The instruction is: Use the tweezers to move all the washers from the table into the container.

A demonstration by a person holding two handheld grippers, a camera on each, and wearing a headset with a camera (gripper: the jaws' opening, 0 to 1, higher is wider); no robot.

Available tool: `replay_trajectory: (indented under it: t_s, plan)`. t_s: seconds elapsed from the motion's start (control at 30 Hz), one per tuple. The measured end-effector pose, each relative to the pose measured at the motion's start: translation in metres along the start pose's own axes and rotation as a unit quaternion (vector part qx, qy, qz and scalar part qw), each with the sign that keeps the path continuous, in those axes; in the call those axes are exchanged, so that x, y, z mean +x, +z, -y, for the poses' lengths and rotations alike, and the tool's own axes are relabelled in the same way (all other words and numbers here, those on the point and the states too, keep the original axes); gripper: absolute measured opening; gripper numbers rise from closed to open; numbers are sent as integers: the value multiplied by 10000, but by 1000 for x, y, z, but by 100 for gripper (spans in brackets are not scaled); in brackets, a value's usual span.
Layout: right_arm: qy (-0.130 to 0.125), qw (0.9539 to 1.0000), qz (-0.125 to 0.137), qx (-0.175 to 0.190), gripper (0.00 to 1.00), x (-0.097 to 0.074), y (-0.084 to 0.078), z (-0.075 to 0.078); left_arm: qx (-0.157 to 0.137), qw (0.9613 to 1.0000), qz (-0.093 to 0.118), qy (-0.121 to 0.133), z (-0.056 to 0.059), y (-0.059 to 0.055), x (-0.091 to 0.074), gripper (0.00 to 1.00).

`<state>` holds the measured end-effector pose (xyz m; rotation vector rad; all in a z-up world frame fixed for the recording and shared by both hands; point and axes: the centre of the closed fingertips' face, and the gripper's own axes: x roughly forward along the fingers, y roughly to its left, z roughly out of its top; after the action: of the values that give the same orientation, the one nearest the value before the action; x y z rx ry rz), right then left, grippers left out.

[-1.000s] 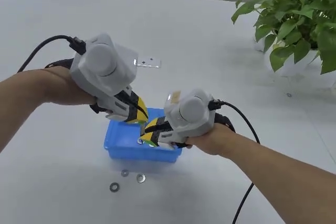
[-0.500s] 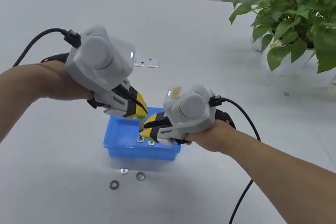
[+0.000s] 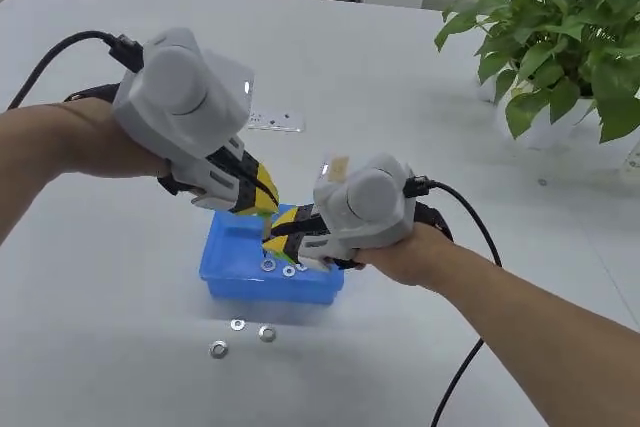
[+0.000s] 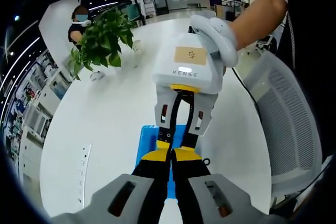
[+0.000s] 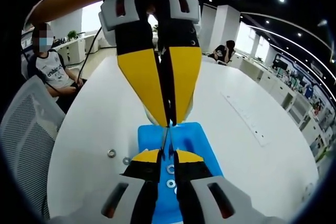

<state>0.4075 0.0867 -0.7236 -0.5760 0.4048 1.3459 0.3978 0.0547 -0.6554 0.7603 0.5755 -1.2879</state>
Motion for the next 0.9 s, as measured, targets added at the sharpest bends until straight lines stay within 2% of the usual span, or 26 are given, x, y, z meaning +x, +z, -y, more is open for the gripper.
replay_trajectory:
  t_s: [0.4,0.9]
  plan:
    - [-11,9999,45,-153,11,-7,11,-11,61,10000,-30,-19,14,4,-12,5]
    - [45,9996,79,-250,14,-14,13,-27,96,9998,-109,-100,32,3,-14,5]
